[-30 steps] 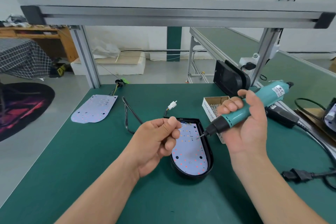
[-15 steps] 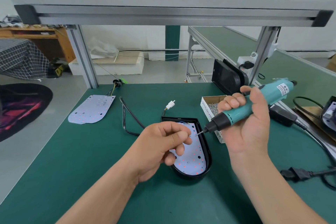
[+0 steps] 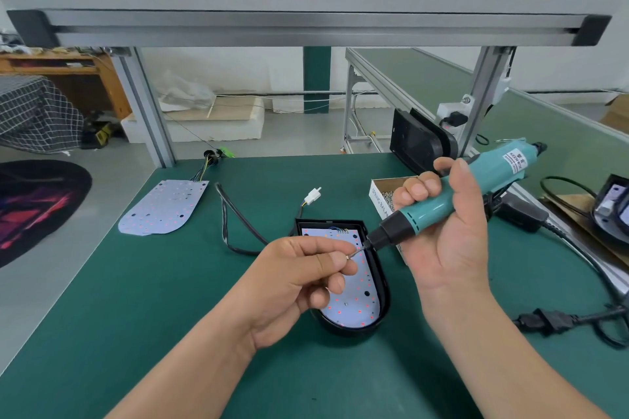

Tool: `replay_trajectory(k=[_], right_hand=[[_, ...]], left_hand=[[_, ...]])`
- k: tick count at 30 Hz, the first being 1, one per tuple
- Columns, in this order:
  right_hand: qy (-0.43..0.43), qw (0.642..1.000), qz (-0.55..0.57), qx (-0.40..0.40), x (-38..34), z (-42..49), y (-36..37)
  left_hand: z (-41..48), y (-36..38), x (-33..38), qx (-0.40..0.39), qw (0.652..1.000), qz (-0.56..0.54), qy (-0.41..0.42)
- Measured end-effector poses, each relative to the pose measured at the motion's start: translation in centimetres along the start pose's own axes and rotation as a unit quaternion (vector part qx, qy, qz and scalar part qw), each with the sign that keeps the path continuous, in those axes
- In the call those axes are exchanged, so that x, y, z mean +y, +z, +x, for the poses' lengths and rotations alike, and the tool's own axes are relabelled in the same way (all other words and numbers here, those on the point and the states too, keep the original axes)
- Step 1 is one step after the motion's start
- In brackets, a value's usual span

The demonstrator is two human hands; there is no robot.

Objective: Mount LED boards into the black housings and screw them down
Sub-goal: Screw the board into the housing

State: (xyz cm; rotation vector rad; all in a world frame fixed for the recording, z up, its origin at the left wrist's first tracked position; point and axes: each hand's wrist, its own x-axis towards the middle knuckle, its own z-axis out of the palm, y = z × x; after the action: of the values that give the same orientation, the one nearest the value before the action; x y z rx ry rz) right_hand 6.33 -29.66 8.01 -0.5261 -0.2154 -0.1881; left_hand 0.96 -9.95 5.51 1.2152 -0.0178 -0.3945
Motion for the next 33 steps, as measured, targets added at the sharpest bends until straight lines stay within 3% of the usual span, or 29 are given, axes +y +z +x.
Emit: replay_trajectory(k=[19, 27, 33], right_hand=[[-0.001, 0.999, -0.031, -0.02, -0.14, 0.02, 0.11], [-0.035, 0.994, -0.07, -0.08, 0.19, -0.68, 0.49], [-0.017, 0.998, -0.047, -0.031, 0.68, -0.56, 0.19]], left_hand=[[-0.18, 0.34, 0.05, 0.02, 1.0, 0.016, 0.018], [-0.12, 0.8, -0.29, 0.083, 0.989, 0.079, 0.096], [0.05, 0.72, -0.65, 0.082, 0.983, 0.11, 0.124]])
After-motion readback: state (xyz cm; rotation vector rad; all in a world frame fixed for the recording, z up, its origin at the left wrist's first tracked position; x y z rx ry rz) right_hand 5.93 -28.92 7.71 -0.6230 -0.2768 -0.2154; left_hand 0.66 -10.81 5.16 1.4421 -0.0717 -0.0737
